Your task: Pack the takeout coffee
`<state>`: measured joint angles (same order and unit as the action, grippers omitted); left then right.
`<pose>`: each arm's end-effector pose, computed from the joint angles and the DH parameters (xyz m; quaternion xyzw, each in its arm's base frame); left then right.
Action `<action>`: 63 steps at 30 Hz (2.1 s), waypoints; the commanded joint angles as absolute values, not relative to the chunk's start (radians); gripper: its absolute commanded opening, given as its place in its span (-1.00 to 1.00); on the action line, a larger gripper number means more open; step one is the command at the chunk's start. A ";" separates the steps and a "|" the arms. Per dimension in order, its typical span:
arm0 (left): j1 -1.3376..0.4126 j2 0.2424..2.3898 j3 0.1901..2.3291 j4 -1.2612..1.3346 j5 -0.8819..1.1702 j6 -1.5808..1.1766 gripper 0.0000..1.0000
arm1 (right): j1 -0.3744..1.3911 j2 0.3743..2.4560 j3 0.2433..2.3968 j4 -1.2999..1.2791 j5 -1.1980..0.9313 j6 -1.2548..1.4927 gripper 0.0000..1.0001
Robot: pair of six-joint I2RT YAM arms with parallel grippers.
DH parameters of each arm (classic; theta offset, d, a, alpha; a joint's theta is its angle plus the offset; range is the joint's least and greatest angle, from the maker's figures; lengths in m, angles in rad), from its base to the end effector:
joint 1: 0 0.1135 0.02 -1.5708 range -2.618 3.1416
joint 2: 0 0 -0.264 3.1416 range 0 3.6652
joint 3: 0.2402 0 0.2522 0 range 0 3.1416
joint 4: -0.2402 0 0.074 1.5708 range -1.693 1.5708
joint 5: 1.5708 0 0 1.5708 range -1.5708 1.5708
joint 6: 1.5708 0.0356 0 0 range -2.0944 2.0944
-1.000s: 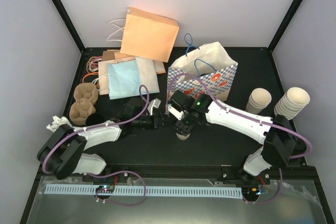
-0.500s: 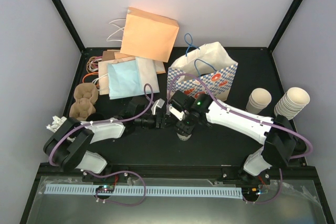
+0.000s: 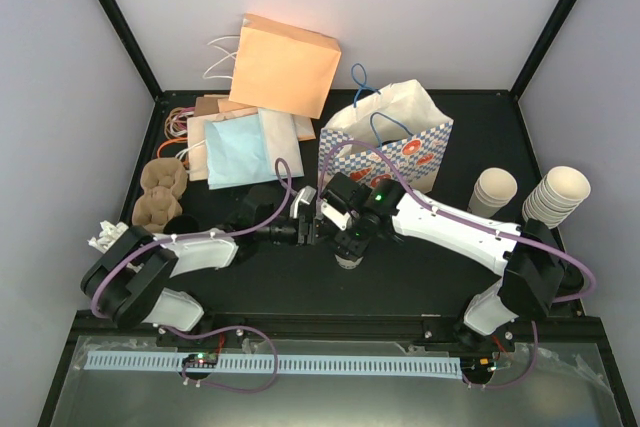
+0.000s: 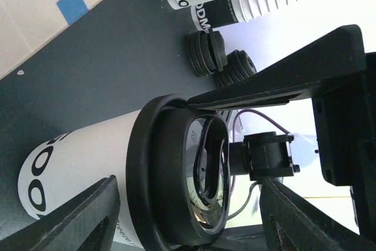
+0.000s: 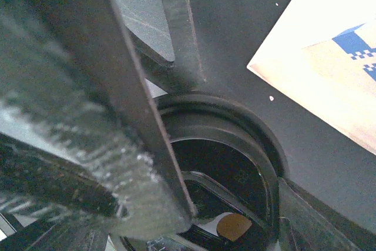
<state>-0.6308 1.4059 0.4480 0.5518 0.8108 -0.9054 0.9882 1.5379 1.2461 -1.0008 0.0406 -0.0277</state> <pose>0.1925 -0.1725 0.1691 0.1098 0.7899 -0.5880 0.1347 0.1626 0.2441 0.2590 -0.4791 0.8665 0.0462 0.1322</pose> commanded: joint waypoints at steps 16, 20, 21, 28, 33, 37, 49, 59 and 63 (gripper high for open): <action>-0.662 1.457 0.592 0.102 0.701 -0.682 0.17 | 0.996 1.498 1.297 -0.999 0.071 -0.014 0.62; -0.667 1.459 0.611 0.080 0.692 -0.673 0.17 | 0.996 1.484 1.314 -1.016 0.060 -0.015 1.00; -0.670 1.460 0.617 0.073 0.691 -0.669 0.16 | 0.996 1.474 1.315 -1.017 0.062 -0.015 1.00; -0.682 1.452 0.650 0.043 0.681 -0.662 0.17 | 0.989 1.383 1.297 -0.982 0.072 0.022 1.00; -0.685 1.388 0.667 0.024 0.670 -0.651 0.36 | 0.953 1.274 1.227 -0.914 0.045 0.099 1.00; -0.684 1.338 0.708 -0.058 0.627 -0.607 0.48 | 0.866 1.150 1.119 -0.829 -0.009 0.163 1.00; -0.868 1.255 0.962 -0.466 0.302 -0.370 0.71 | 0.458 0.954 0.776 -0.637 -0.454 0.445 1.00; -1.002 1.455 1.212 -0.728 0.072 -0.308 0.98 | 0.428 0.805 0.583 -0.520 -0.461 0.570 1.00; -1.046 1.537 1.305 -0.791 0.024 -0.288 0.97 | 0.428 0.781 0.501 -0.461 -0.486 0.635 1.00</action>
